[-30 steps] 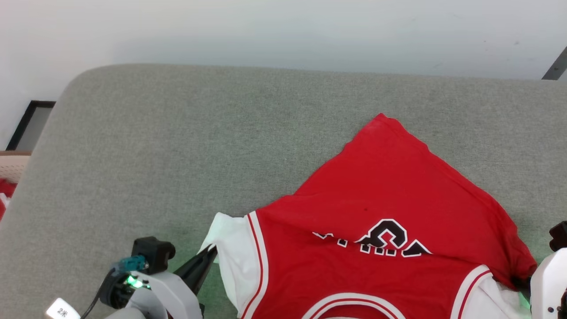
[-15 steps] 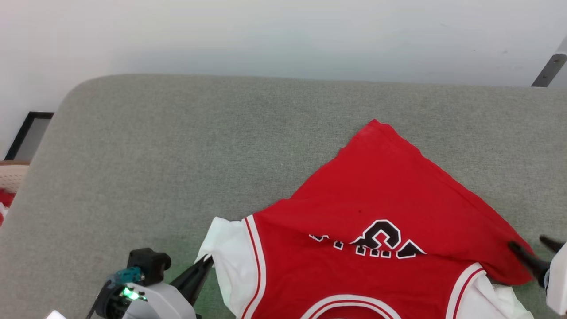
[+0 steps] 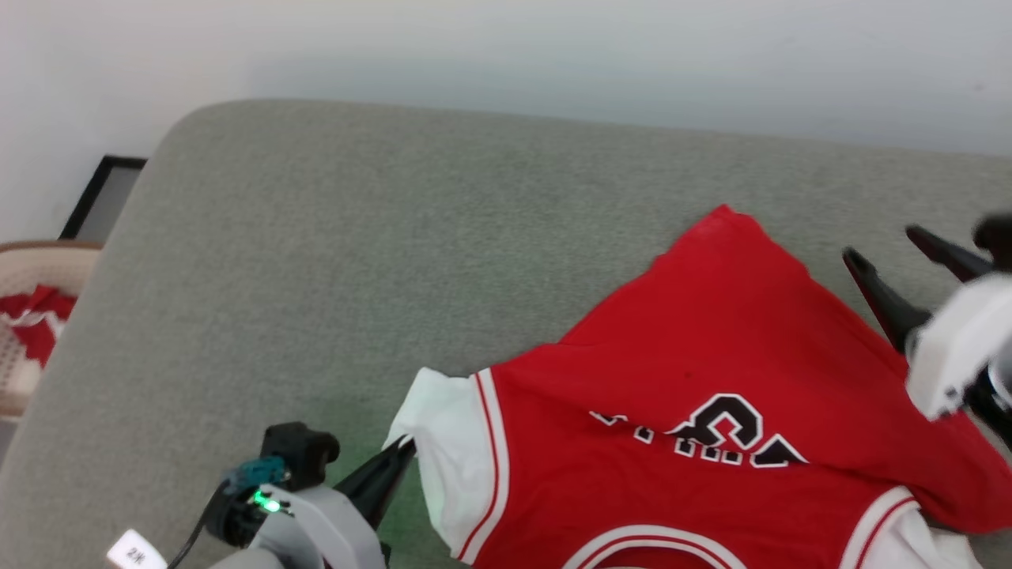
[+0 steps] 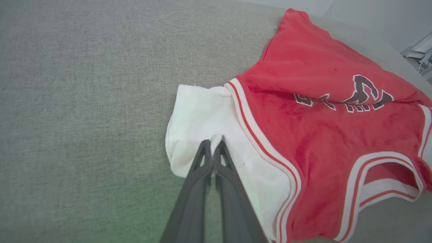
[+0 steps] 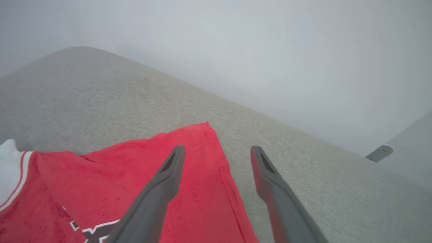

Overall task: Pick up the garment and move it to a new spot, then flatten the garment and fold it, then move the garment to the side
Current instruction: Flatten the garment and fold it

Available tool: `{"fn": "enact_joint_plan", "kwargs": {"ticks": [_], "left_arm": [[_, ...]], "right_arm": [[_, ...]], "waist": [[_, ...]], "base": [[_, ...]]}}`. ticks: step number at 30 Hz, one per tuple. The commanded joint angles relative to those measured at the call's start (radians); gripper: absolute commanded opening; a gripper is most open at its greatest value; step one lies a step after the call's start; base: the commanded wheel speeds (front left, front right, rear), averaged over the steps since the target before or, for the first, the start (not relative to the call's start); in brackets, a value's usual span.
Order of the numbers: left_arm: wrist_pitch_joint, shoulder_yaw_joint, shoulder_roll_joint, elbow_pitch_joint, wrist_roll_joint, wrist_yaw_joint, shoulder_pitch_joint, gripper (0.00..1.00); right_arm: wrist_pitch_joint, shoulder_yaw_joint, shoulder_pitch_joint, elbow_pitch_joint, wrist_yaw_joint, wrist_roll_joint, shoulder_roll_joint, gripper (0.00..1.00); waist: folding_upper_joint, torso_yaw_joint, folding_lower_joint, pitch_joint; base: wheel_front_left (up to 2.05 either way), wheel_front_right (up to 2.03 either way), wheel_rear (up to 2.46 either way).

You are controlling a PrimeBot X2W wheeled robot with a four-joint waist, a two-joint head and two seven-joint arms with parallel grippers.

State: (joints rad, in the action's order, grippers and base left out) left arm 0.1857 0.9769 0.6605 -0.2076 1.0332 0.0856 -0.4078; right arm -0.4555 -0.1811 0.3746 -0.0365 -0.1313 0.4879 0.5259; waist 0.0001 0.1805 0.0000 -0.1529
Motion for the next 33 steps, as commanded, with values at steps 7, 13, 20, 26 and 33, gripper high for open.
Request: {"fn": "enact_joint_plan", "kwargs": {"ticks": [7, 13, 20, 26, 33], "left_arm": [[-0.007, 0.02, -0.054, -0.029, -0.032, -0.039, -0.066, 0.0], [-0.008, 0.038, -0.11, -0.064, -0.052, -0.073, -0.119, 0.0], [0.005, 0.055, -0.176, -0.122, -0.068, -0.116, -0.167, 0.0], [0.018, 0.062, -0.211, -0.179, -0.069, -0.145, -0.186, 0.0], [0.035, 0.056, -0.218, -0.228, -0.061, -0.163, -0.191, 0.0]], "right_arm": [[-0.055, -0.208, 0.312, 0.32, 0.001, 0.07, 0.029, 1.0], [-0.146, -0.342, 0.512, 0.56, 0.001, 0.128, 0.049, 1.0], [-0.256, -0.464, 0.632, 0.758, 0.001, 0.203, 0.056, 1.0], [-0.431, -0.554, 0.607, 0.912, 0.001, 0.254, 0.04, 0.42], [-0.478, -0.583, 0.617, 0.952, 0.001, 0.297, 0.039, 0.0]], "waist": [[-0.0001, 0.107, 0.0, -0.07], [-0.0001, 0.181, 0.0, -0.128], [-0.0001, 0.253, 0.0, -0.189], [-0.0001, 0.282, 0.0, -0.211], [-0.0001, 0.272, 0.0, -0.209]], "base": [[0.0, 0.0, 0.0], [0.0, 0.0, 0.0], [0.0, 0.0, 0.0], [0.0, 0.0, 0.0], [0.0, 0.0, 0.0]]}}
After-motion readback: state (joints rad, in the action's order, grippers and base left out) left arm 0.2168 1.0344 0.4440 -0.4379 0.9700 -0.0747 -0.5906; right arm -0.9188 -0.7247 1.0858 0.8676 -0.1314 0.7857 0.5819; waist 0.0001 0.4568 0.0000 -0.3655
